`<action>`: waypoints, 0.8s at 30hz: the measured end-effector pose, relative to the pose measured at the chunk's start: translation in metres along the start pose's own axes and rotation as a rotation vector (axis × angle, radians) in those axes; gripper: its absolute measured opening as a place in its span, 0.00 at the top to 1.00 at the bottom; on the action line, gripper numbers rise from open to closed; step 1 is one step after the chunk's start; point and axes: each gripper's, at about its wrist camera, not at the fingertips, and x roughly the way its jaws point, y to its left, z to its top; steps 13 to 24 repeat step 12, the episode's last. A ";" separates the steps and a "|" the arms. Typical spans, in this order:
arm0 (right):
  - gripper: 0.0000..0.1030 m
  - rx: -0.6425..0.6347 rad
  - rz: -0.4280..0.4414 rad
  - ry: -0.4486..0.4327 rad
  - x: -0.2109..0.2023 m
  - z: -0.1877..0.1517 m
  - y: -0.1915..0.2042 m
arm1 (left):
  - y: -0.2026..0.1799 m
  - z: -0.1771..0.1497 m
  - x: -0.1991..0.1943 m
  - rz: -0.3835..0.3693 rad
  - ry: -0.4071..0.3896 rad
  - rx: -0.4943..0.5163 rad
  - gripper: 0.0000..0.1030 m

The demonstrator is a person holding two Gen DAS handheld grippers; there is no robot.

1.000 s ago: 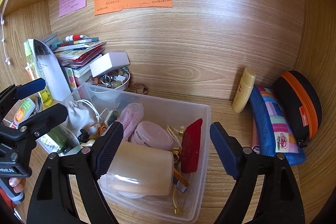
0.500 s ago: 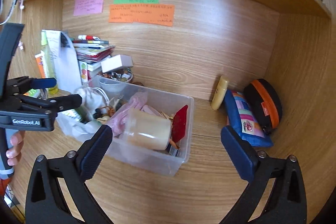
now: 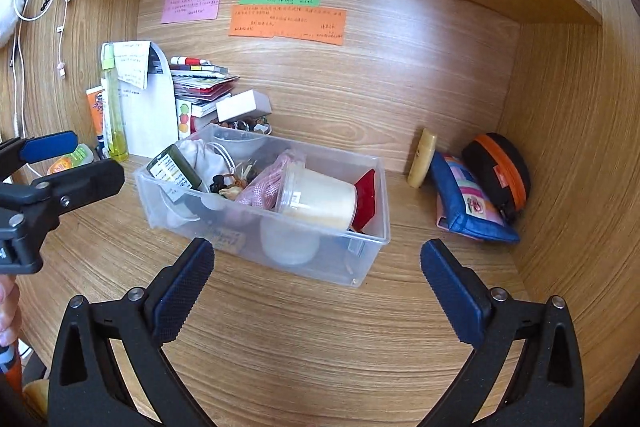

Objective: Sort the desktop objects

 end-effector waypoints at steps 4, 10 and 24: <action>0.00 0.031 0.005 0.013 0.005 0.001 -0.008 | -0.002 -0.005 -0.001 0.001 0.001 -0.003 0.01; 0.00 0.079 0.024 0.045 0.018 0.002 -0.017 | -0.007 -0.007 0.006 0.007 0.004 -0.002 0.01; 0.00 0.089 0.031 0.051 0.021 0.001 -0.019 | -0.008 -0.008 0.009 -0.003 0.012 -0.001 0.01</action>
